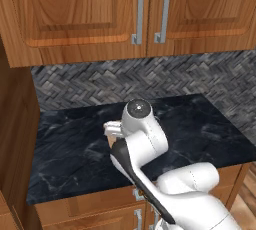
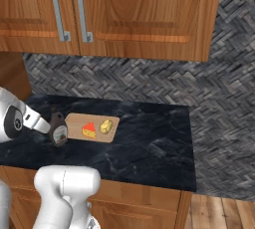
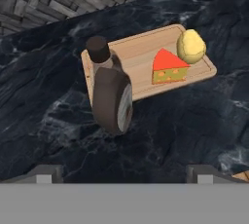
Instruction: Retrieve the reheated potato from the microwave, then place the potato, cheese, and condiment on the cutting board.
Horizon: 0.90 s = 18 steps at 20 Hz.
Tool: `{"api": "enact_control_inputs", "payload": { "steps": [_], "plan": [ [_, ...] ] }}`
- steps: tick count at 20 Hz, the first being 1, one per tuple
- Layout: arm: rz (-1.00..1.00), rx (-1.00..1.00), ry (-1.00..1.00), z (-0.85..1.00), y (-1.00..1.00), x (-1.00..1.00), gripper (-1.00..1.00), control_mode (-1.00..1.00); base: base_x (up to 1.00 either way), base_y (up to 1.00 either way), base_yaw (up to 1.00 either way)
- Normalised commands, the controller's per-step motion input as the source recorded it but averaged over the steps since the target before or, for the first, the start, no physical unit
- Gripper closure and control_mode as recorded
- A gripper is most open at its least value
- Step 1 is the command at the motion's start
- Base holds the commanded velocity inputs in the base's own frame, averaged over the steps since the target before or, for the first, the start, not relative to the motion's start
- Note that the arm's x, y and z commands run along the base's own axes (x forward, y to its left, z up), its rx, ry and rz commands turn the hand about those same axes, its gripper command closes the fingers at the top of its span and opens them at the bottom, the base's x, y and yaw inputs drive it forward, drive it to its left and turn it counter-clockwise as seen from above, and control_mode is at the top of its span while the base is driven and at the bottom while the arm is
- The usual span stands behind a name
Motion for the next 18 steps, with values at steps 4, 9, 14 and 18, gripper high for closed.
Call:
{"api": "enact_control_inputs", "payload": {
  "steps": [4,9,14,18],
  "plan": [
    [-0.15,-0.02,-0.06,0.02,0.05,-0.06,-1.0,-1.0,0.0,0.0,0.0],
    [-0.13,0.0,0.0,0.08,0.02,-0.11,-1.0,-1.0,0.0,0.0,0.0],
    [-0.06,0.0,0.06,0.16,0.0,-0.01,-1.0,-1.0,0.0,0.0,0.0],
    [0.0,0.0,0.09,0.05,0.0,0.14,-1.0,-1.0,0.0,0.0,0.0]
  ]
}}
